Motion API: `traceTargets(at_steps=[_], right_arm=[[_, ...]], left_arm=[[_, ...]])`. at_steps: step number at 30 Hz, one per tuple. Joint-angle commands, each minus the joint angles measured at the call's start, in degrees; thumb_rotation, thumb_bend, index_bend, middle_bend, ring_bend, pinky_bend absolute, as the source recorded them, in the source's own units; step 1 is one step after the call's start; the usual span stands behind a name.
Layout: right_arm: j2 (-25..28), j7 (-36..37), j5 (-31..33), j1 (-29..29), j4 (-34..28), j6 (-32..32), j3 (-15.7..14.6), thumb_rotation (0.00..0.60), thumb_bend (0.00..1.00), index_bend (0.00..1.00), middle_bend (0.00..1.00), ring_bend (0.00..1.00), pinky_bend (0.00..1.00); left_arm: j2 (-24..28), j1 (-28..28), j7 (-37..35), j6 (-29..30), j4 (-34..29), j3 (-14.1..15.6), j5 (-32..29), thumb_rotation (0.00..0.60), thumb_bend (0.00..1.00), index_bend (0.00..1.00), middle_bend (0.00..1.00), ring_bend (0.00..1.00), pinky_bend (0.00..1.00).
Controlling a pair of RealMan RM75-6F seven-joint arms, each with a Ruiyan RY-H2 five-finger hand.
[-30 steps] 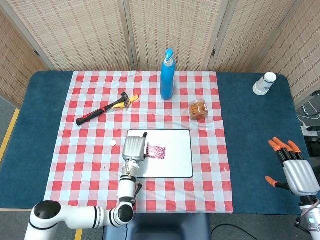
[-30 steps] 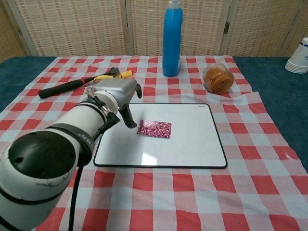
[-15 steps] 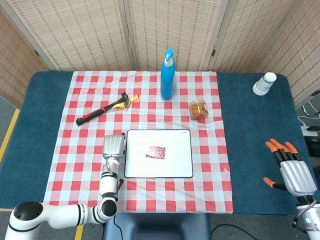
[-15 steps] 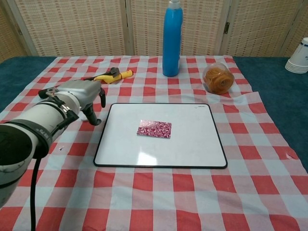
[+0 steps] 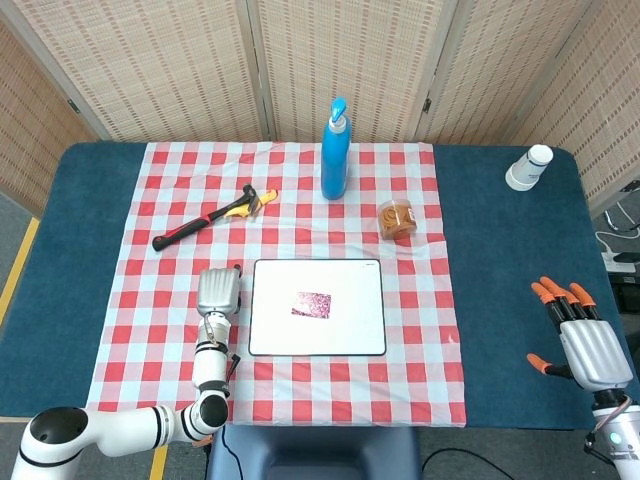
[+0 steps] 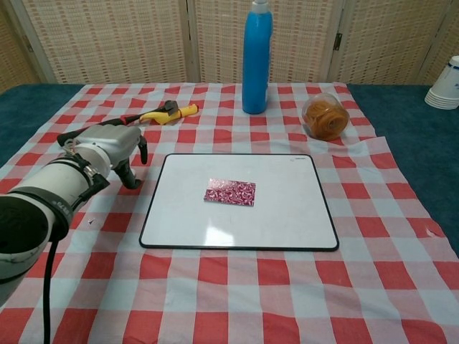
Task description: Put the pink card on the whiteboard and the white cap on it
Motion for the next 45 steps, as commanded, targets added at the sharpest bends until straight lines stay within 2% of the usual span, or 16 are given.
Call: traceTargets(at_steps=[1, 7, 45], right_arm=[[0.0, -0.1, 0.2, 0.1, 0.0, -0.2, 0.0, 0.600, 0.07, 0.00, 0.00, 0.00, 0.00], [0.1, -0.1, 0.5, 0.5, 0.0, -1.2, -0.1, 0.600, 0.07, 0.00, 0.00, 0.00, 0.00], [-0.4, -0.6, 0.8, 0.7, 0.1, -1.4, -0.1, 0.600, 0.07, 0.00, 0.00, 0.00, 0.00]], left_arm=[[-0.4, 0.0, -0.1, 0.0, 0.7, 0.2, 0.5, 0.600, 0.34, 0.38, 1.00, 1.00, 1.00], [-0.1, 0.1, -0.2, -0.2, 0.8, 0.4, 1.6, 0.600, 0.34, 0.39, 1.00, 1.00, 1.00], [0.1, 0.8, 0.0, -3.9, 5.5, -1.3, -2.0, 0.600, 0.34, 0.42, 1.00, 1.00, 1.00]])
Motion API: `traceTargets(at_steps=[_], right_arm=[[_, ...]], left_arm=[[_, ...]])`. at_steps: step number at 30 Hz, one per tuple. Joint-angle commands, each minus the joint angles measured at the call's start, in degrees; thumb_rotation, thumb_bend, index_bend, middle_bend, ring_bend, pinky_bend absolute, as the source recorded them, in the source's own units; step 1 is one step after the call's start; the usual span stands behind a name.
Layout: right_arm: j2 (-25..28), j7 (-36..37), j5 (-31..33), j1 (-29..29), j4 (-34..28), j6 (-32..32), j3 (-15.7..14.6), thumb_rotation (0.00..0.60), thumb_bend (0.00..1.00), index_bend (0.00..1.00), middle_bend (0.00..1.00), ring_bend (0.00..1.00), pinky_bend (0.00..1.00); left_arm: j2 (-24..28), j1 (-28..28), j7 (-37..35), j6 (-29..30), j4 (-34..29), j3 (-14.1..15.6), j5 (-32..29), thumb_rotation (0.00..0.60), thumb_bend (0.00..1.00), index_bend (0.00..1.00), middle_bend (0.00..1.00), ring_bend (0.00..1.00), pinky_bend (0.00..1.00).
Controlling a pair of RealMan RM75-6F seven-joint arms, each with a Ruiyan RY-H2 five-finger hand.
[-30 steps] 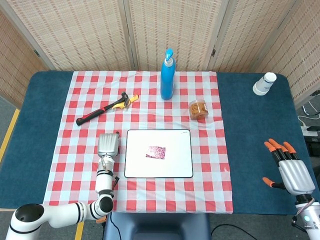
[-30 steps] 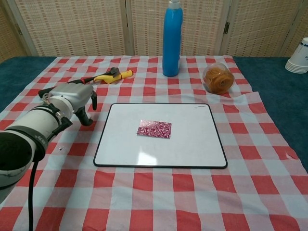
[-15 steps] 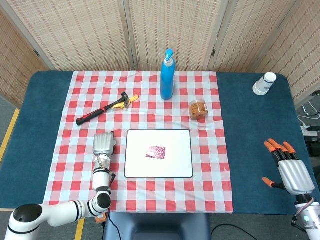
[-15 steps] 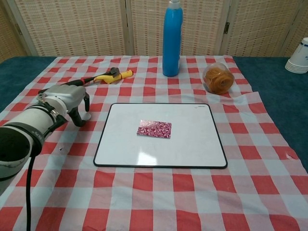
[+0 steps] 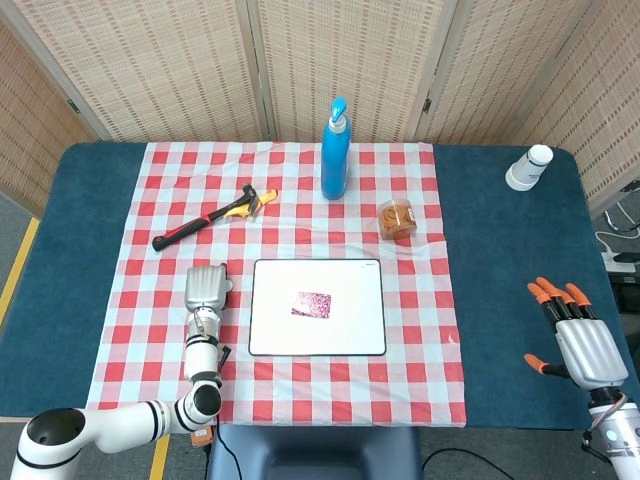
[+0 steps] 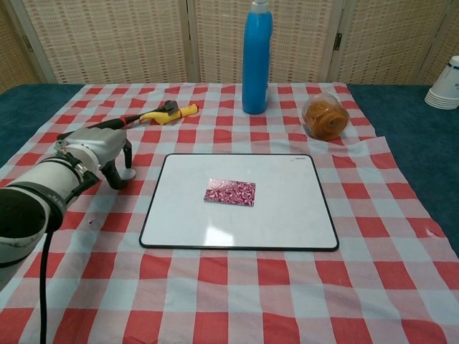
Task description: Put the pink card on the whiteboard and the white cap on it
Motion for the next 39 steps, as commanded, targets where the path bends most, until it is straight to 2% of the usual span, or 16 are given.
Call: traceTargets(at_steps=[1, 18, 26, 36, 39], right_arm=[[0.0, 0.0, 0.1, 0.0, 0.0, 0.0, 0.1, 0.600, 0.07, 0.00, 0.00, 0.00, 0.00], [0.0, -0.1, 0.6, 0.1, -0.1, -0.1, 0.2, 0.600, 0.07, 0.00, 0.00, 0.00, 0.00], [0.0, -0.5, 0.8, 0.1, -0.2, -0.3, 0.2, 0.600, 0.07, 0.00, 0.00, 0.00, 0.00], [0.0, 0.2, 0.3, -0.1, 0.0, 0.5, 0.2, 0.600, 0.07, 0.00, 0.00, 0.00, 0.00], [0.3, 0.6, 0.2, -0.2, -0.1, 0.6, 0.2, 0.600, 0.07, 0.00, 0.00, 0.00, 0.00]], left_arm=[[-0.1, -0.1, 0.0, -0.1, 0.2, -0.1, -0.1, 0.600, 0.34, 0.42, 1.00, 1.00, 1.00], [-0.5, -0.4, -0.9, 0.5, 0.6, -0.5, 1.3, 0.600, 0.35, 0.48, 1.00, 1.00, 1.00], [0.0, -1.8, 0.8, 2.9, -4.6, -1.4, 2.5, 0.600, 0.35, 0.48, 1.00, 1.00, 1.00], [-6.7, -8.8, 7.9, 7.6, -12.1, -2.6, 3.5, 0.600, 0.35, 0.48, 1.00, 1.00, 1.00], [-9.5, -10.6, 9.1, 8.0, -11.7, -2.3, 3.9, 0.600, 0.35, 0.48, 1.00, 1.00, 1.00]])
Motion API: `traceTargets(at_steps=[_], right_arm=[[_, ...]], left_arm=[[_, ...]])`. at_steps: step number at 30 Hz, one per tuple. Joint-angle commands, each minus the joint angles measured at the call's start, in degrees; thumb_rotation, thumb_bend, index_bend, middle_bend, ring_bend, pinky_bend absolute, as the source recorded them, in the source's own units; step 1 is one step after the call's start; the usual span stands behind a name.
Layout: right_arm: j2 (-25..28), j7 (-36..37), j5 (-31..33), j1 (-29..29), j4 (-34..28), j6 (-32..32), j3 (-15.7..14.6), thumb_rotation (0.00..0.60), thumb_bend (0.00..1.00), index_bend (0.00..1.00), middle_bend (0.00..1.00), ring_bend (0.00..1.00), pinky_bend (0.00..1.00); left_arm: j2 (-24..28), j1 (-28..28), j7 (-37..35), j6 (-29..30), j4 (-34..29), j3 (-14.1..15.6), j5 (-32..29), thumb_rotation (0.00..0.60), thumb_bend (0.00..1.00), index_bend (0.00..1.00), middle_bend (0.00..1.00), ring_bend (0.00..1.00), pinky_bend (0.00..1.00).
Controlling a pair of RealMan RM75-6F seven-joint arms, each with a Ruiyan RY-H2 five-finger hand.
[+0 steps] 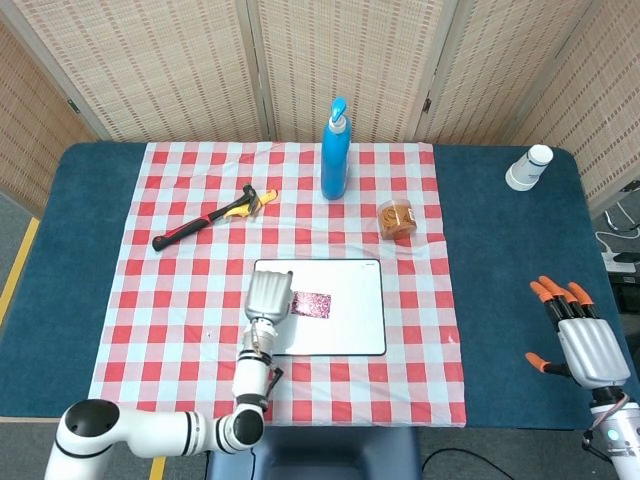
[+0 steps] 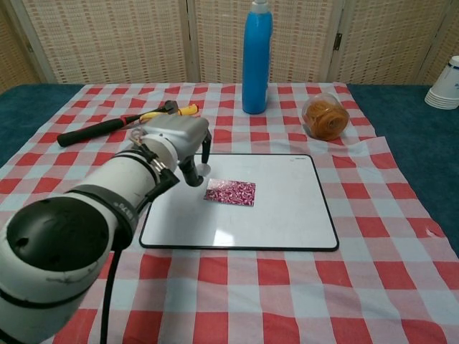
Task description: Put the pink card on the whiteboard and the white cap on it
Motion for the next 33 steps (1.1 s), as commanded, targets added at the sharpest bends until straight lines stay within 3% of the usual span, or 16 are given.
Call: traceTargets(at_steps=[1, 9, 18, 33], right_arm=[[0.2, 0.3, -0.3, -0.2, -0.1, 0.3, -0.1, 0.600, 0.07, 0.00, 0.00, 0.00, 0.00], [0.7, 1.6, -1.7, -0.5, -0.1, 1.2, -0.5, 0.600, 0.07, 0.00, 0.00, 0.00, 0.00], [1.1, 3.0, -1.6, -0.4, 0.3, 1.0, -0.3, 0.600, 0.07, 0.00, 0.00, 0.00, 0.00], [1.0, 2.7, -1.3, -0.3, 0.2, 0.6, -0.3, 0.600, 0.07, 0.00, 0.00, 0.00, 0.00]], left_arm=[[-3.5, -2.5, 1.8, 0.8, 0.4, 0.1, 0.5, 0.600, 0.35, 0.48, 1.00, 1.00, 1.00], [-8.6, -5.4, 2.9, -1.0, 7.4, -0.9, 0.2, 0.600, 0.35, 0.48, 1.00, 1.00, 1.00], [-10.8, -6.5, 2.6, -3.2, 13.5, -1.8, 0.9, 0.600, 0.35, 0.48, 1.00, 1.00, 1.00], [-10.8, -5.7, 2.5, -4.1, 15.1, -2.7, 1.0, 0.600, 0.35, 0.47, 1.00, 1.00, 1.00]])
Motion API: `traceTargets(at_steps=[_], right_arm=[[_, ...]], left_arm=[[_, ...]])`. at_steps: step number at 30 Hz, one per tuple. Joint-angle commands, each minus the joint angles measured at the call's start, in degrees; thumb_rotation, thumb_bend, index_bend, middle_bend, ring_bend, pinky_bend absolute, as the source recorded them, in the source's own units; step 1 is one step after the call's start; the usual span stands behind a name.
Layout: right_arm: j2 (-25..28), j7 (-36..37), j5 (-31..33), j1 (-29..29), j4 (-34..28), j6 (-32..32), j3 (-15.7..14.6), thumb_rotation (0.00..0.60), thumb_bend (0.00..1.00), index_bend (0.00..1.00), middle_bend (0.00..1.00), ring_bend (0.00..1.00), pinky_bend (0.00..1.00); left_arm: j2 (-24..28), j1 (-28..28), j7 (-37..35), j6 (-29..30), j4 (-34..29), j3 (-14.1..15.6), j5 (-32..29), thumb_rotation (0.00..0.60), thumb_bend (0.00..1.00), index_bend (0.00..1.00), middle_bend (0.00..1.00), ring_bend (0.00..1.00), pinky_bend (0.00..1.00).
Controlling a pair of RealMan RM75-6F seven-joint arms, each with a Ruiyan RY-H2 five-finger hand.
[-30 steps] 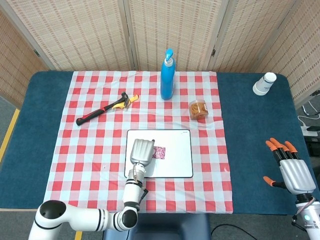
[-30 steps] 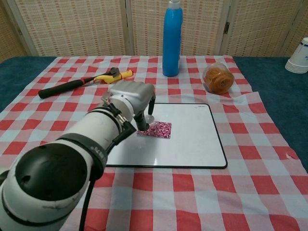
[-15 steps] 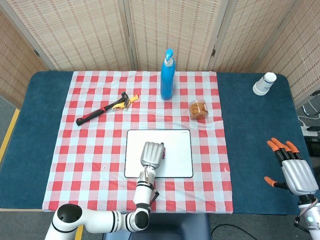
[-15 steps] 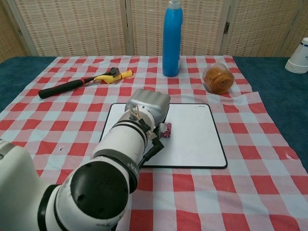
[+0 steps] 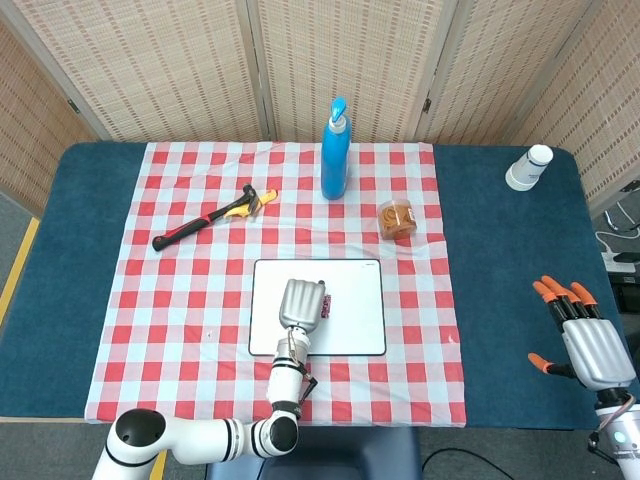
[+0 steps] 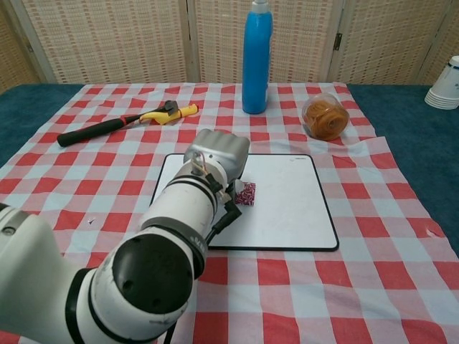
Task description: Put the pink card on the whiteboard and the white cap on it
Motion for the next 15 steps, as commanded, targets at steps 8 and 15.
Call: traceTargets(at_steps=[8, 15], right_arm=[[0.1, 0.1, 0.2, 0.1, 0.0, -0.3, 0.0, 0.600, 0.07, 0.00, 0.00, 0.00, 0.00], [0.2, 0.3, 0.2, 0.0, 0.0, -0.1, 0.1, 0.600, 0.07, 0.00, 0.00, 0.00, 0.00]], left_arm=[[0.0, 0.6, -0.9, -1.1, 0.6, -0.4, 0.4, 0.600, 0.30, 0.40, 1.00, 1.00, 1.00], [1.1, 1.5, -1.7, -0.9, -1.0, -0.4, 1.1, 0.600, 0.25, 0.35, 1.00, 1.00, 1.00]])
